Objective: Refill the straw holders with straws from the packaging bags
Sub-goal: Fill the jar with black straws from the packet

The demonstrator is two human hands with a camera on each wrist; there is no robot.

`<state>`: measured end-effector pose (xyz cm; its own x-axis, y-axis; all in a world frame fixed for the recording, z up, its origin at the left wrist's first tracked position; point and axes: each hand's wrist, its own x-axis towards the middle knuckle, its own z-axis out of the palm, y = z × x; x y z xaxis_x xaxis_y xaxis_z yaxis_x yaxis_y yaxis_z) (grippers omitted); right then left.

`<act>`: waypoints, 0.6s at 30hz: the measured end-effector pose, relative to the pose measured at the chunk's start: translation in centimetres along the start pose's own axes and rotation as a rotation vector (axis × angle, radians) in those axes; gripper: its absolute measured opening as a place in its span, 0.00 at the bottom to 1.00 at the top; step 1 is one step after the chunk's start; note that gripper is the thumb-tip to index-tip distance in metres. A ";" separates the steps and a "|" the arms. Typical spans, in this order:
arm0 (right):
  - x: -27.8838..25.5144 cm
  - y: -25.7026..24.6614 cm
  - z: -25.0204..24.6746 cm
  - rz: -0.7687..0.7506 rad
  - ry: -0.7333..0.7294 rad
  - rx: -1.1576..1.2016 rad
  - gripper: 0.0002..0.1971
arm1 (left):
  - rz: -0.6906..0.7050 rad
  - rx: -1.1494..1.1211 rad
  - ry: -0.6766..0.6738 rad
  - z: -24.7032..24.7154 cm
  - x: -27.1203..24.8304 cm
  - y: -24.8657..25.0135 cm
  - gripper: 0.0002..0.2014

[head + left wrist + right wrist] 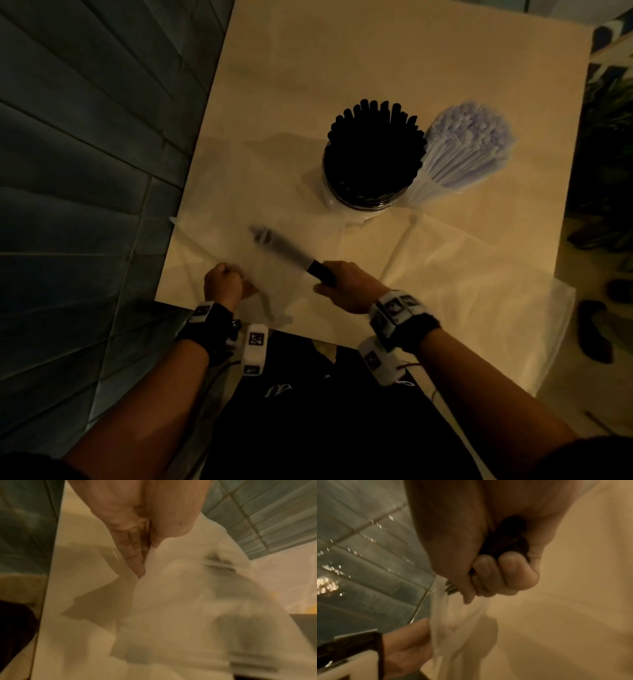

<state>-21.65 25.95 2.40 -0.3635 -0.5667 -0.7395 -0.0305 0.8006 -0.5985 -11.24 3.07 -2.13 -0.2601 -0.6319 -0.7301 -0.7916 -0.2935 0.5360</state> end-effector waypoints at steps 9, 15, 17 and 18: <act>-9.9 11.7 -2.3 0.109 0.154 0.019 0.11 | 0.105 0.269 0.237 -1.4 0.4 0.8 0.13; -11.9 8.7 -1.5 -0.052 0.382 0.376 0.07 | 0.634 -0.154 -0.161 1.6 -9.9 7.4 0.26; -10.8 5.8 -1.6 -0.187 0.417 0.396 0.07 | 0.642 -0.204 -0.514 3.6 -13.7 9.4 0.36; -10.2 4.4 -1.5 -0.233 0.412 0.396 0.06 | 0.617 -0.232 -0.655 4.5 -15.0 10.1 0.38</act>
<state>-19.50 35.56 7.75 -0.7209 -0.5328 -0.4431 0.1668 0.4872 -0.8572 -17.79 12.78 12.31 -0.9146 -0.2140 -0.3430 -0.2967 -0.2210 0.9290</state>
